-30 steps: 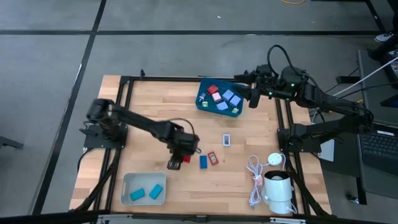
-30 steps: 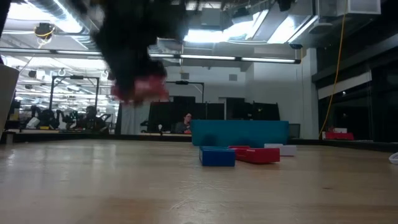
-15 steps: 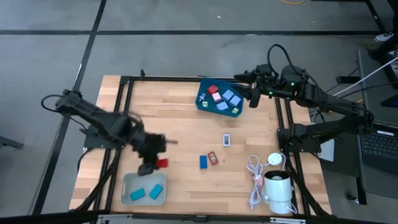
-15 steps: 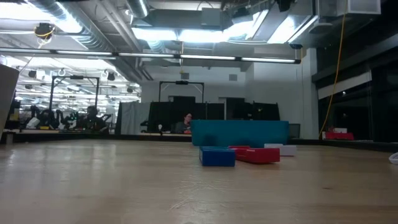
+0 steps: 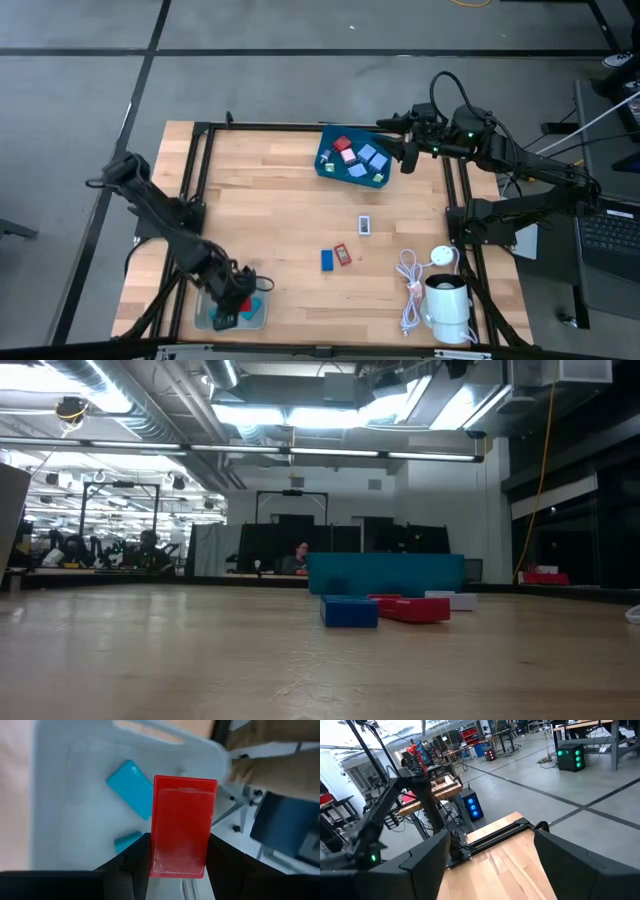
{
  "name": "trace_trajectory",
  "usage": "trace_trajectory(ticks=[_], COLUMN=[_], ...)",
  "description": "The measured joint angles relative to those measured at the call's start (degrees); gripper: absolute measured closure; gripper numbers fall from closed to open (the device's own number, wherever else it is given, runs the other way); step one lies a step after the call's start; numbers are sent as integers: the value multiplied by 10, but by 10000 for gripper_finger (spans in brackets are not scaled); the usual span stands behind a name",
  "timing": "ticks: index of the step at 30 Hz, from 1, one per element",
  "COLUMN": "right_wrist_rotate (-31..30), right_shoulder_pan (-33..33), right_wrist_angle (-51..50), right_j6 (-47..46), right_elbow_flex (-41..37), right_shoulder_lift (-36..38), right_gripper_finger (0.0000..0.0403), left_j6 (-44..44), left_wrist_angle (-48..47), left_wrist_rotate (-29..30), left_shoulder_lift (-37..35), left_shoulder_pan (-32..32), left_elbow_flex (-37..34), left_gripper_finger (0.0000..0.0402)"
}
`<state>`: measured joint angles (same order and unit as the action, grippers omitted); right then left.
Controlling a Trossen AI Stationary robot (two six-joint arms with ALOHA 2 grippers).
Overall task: Pick & Place Office items
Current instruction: Put the left red digital timer into the white bin, then put the blue digital timer into the white bin
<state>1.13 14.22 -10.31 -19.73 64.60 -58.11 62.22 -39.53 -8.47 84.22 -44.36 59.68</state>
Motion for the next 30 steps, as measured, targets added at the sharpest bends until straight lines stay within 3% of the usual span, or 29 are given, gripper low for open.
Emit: trace_trajectory(ticks=[4,10,15,19,30], right_wrist_rotate=[1,13,13,13,15], right_shoulder_pan=[0,0,0,0,0], right_wrist_angle=[0,0,0,0,0], right_j6=[-4,-8,-9,-9,-9], right_elbow_flex=[0,0,0,0,0], right_shoulder_lift=[0,0,0,0,0], right_gripper_finger=[105,105,105,105,105], left_j6=[59,146,161,161,129], left_wrist_angle=[92,110,111,111,96], left_wrist_rotate=[4,0,0,0,37], left_shoulder_lift=[29,56,47,25,-92], left_shoulder_pan=[-16,-26,-22,-13,50], left_elbow_flex=[-49,-86,-83,-76,-75], left_gripper_finger=[254,245,130,79,80])
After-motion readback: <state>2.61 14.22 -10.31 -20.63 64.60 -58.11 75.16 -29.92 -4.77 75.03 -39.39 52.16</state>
